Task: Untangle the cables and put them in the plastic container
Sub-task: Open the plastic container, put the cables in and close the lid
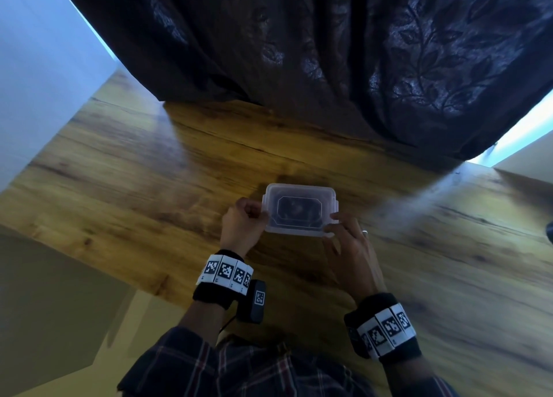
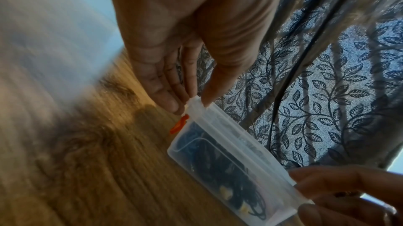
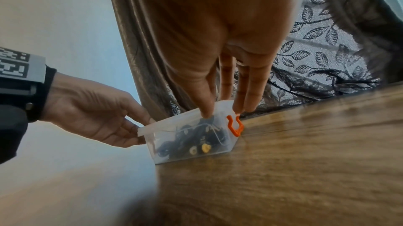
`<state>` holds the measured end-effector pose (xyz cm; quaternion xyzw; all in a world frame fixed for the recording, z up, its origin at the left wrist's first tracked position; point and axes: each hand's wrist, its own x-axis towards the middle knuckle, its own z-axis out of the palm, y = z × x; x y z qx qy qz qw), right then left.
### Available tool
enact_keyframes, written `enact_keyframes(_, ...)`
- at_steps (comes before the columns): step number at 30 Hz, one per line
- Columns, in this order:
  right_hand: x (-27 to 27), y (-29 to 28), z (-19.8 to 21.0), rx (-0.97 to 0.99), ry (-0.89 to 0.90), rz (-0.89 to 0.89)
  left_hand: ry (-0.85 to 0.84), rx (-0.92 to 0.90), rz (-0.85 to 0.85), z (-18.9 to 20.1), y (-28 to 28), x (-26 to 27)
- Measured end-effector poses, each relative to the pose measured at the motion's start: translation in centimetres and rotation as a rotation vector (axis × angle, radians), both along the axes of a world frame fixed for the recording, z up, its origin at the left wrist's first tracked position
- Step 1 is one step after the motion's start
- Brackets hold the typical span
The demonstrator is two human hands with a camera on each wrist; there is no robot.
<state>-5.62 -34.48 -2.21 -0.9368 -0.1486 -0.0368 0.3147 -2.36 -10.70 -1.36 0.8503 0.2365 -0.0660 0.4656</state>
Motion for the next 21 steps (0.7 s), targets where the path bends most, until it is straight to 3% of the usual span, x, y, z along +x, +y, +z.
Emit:
enact_keyframes(4,0.8,-0.3,0.4,0.209,0.117,-0.121,-0.013,-0.053,0.036,-0.1,0.1,0.1)
enact_keyframes(9,2.8,-0.6,0.1,0.453,0.46,-0.429,0.076,-0.159,0.105,-0.8,0.1,0.5)
enact_keyframes(14,3.4,-1.3,0.3,0.943,0.82,-0.382,0.147,-0.372,0.205,-0.9,0.2,1.0)
enact_keyframes(18,3.6,-1.7,0.2,1.037,0.836,-0.39,0.125,-0.409,0.186,-0.3,0.6,0.9)
enact_keyframes(21,3.7,-1.7,-0.3,0.892,0.732,-0.421,0.073,-0.278,0.154,0.1,0.2,1.1)
